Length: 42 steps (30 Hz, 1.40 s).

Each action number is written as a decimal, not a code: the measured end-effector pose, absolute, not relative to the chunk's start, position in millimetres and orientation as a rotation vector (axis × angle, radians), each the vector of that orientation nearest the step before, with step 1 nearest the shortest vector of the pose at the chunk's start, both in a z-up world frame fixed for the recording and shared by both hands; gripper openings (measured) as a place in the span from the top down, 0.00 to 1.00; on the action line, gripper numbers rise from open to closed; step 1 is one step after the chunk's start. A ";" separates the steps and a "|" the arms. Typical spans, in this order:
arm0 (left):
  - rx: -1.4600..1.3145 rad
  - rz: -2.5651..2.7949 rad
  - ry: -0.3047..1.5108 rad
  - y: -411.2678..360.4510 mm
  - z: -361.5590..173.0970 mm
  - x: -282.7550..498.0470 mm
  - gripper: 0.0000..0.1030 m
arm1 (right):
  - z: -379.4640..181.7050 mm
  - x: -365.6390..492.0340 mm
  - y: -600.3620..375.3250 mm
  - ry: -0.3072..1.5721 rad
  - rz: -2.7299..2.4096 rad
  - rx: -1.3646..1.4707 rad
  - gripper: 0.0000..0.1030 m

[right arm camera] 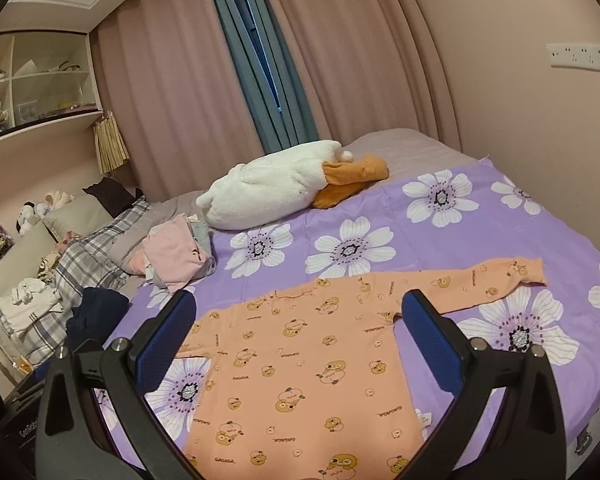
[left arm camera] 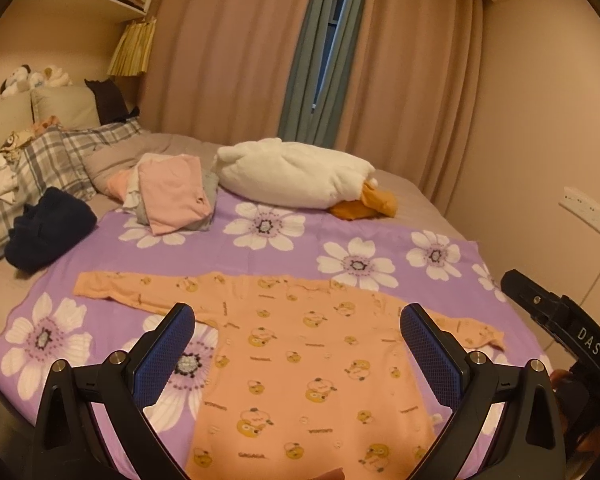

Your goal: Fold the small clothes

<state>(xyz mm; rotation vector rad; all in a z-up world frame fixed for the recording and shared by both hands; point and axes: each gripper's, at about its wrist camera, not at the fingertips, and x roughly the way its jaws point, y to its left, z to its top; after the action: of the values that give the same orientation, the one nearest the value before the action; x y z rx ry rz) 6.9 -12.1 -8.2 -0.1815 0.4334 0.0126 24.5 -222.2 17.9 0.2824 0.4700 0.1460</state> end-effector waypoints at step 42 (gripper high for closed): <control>-0.152 -0.037 0.529 -13.6 -18.2 12.1 0.01 | 17.8 25.7 -222.9 0.471 0.127 0.266 0.00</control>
<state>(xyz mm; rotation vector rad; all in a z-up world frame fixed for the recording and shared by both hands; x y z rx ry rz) 12.1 -13.6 -18.2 -0.1516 0.5287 -0.0369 25.7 -222.9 17.8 0.2665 0.4713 0.1272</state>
